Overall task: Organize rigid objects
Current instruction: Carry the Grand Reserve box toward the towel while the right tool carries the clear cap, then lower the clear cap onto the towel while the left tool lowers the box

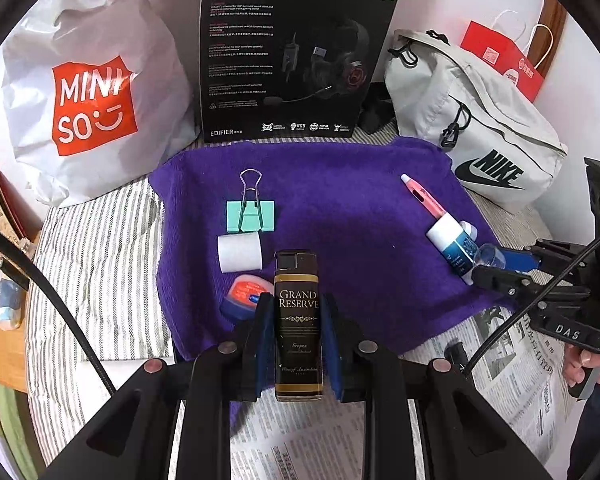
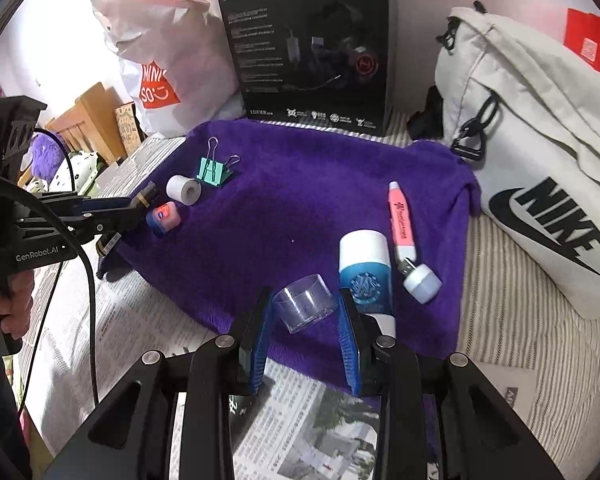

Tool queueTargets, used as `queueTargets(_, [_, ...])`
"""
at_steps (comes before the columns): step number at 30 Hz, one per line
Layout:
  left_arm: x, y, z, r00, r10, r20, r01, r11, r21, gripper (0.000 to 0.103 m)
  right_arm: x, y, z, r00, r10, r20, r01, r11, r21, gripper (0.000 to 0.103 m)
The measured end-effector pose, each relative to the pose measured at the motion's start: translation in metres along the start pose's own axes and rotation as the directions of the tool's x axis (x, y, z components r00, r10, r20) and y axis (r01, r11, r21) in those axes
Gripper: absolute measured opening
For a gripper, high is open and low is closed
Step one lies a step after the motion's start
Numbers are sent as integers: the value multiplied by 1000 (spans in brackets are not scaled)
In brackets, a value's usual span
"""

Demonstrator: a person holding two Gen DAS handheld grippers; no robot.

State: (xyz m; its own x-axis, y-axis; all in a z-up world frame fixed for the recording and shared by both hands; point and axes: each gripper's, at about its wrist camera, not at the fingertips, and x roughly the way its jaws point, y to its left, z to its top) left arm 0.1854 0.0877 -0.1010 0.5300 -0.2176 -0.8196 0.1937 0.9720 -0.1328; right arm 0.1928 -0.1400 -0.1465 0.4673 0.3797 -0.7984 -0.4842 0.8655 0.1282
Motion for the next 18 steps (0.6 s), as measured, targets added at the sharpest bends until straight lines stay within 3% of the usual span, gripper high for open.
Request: queueTargets(18, [31, 5, 14, 999, -17, -42, 18, 1000, 17, 22, 54, 5, 4, 994, -1, -109, -1, 1000, -22, 31])
